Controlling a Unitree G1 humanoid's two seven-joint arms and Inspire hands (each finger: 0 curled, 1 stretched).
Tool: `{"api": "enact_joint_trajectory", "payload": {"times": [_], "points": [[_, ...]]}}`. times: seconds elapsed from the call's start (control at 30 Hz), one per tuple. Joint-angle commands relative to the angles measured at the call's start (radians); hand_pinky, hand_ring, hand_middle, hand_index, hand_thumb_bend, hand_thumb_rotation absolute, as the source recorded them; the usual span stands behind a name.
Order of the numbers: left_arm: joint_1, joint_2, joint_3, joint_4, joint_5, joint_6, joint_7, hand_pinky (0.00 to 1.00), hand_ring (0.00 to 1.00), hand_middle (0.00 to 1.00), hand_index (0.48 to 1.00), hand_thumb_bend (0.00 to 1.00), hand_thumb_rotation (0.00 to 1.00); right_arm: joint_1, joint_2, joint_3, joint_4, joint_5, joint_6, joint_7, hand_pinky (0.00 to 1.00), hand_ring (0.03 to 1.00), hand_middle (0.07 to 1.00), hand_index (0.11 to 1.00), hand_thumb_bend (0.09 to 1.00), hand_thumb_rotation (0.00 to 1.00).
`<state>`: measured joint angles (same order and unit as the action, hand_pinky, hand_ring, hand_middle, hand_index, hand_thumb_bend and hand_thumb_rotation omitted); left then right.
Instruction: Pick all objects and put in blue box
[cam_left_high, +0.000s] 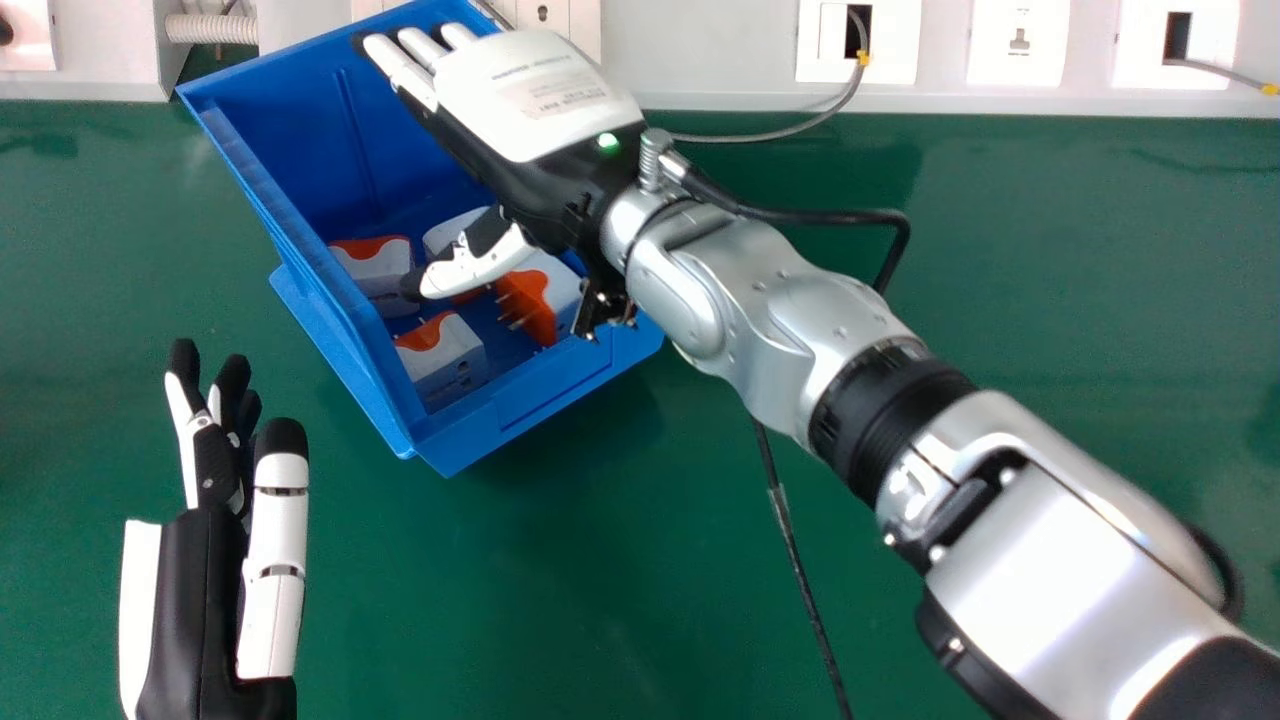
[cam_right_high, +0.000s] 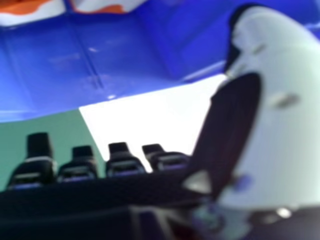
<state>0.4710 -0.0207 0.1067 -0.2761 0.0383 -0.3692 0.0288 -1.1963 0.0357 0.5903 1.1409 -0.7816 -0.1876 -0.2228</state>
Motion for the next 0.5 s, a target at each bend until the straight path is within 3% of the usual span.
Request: {"api": "enact_joint_trajectory", "payload": {"times": [0.0,0.07,0.13,0.2,0.3,0.37,0.47], "points": [[-0.013,0.009,0.008,0.003,0.008,-0.028,0.007,1.00,1.00,1.00,1.000,0.35,0.94,0.022,-0.028,-0.020,-0.066,0.016,-0.002,-0.051,0.86,1.000,1.000,1.000,0.401,0.27],[-0.023,0.013,0.010,0.009,0.010,-0.027,0.007,1.00,1.00,1.00,1.000,0.35,0.94,0.076,-0.056,-0.020,-0.135,0.003,0.002,-0.080,0.85,1.000,1.000,1.000,0.364,0.31],[-0.032,0.021,0.014,0.016,0.012,-0.025,0.003,1.00,1.00,1.00,1.000,0.35,0.95,0.150,-0.091,-0.024,-0.235,-0.007,0.008,-0.101,0.85,1.000,1.000,1.000,0.331,0.43],[-0.039,0.027,0.017,0.020,0.012,-0.021,0.002,1.00,1.00,1.00,1.000,0.36,0.96,0.256,-0.129,-0.037,-0.380,-0.006,0.015,-0.114,0.85,0.999,1.000,1.000,0.318,0.44],[-0.048,0.034,0.022,0.026,0.008,-0.018,0.002,1.00,1.00,1.00,1.000,0.36,0.96,0.404,-0.173,-0.058,-0.582,-0.008,0.035,-0.111,0.85,0.997,1.000,1.000,0.334,0.35],[-0.058,0.040,0.027,0.031,0.009,-0.014,0.003,1.00,1.00,1.00,1.000,0.36,0.96,0.500,-0.196,-0.067,-0.697,-0.023,0.047,-0.119,0.84,0.992,1.000,1.000,0.314,0.39],[-0.072,0.048,0.031,0.042,-0.002,-0.015,-0.003,1.00,1.00,1.00,1.000,0.36,0.96,0.659,-0.227,-0.085,-0.861,-0.014,0.049,-0.113,0.88,0.998,1.000,1.000,0.274,0.47]]}}
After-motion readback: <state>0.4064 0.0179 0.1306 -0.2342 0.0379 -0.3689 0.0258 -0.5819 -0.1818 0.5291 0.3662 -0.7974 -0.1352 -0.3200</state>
